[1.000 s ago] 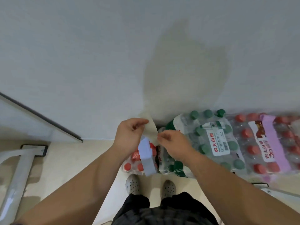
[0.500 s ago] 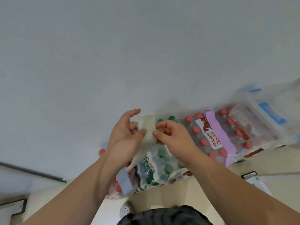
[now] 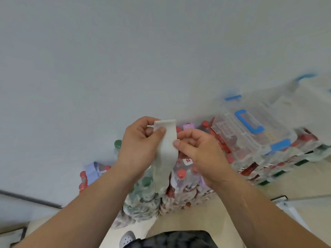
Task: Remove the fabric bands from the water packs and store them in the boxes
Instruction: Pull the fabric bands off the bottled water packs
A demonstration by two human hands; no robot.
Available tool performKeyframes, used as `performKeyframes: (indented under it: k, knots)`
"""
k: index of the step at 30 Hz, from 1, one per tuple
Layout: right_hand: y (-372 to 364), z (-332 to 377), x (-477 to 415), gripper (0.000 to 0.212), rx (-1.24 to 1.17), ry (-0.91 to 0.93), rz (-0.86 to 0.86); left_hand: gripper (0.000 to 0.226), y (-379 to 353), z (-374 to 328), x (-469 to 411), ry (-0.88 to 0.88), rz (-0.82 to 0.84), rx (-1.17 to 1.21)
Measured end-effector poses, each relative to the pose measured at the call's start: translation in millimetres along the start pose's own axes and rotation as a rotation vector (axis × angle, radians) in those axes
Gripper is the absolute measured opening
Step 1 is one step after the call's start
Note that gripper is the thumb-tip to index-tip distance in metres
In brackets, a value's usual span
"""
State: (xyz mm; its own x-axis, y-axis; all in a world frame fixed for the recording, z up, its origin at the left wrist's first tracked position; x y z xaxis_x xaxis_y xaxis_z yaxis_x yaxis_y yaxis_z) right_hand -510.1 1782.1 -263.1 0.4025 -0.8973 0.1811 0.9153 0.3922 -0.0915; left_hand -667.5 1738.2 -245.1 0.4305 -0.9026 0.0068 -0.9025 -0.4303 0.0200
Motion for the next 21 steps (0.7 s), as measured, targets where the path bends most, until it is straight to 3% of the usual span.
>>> performKeyframes:
  k: [4,9,21]
  knots:
    - [43,-5,11,0.006,0.025,-0.025,0.054,0.020,-38,4,17,0.014,-0.013,-0.057]
    - [74,-26,12,0.005,0.127,-0.103,0.096,0.017,-61,34,29,0.127,-0.022,-0.081]
    - [88,-104,-75,0.010,0.370,-0.311,-0.041,0.004,-74,113,-53,0.266,0.080,-0.435]
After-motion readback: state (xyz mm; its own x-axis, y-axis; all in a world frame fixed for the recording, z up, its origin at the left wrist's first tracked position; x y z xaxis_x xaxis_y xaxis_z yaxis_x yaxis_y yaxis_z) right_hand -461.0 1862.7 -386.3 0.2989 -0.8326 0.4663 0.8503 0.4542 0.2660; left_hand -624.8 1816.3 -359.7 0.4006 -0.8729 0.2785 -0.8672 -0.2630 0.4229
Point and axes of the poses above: each hand's wrist, its own x-axis away from the middle knuckle, its own y-axis out of the back of the hand, z = x × y, the point moved 6 cm from there along -x, towards the middle knuckle, and after that the axes turned 1 degree about -y, right-handed, at the moved point
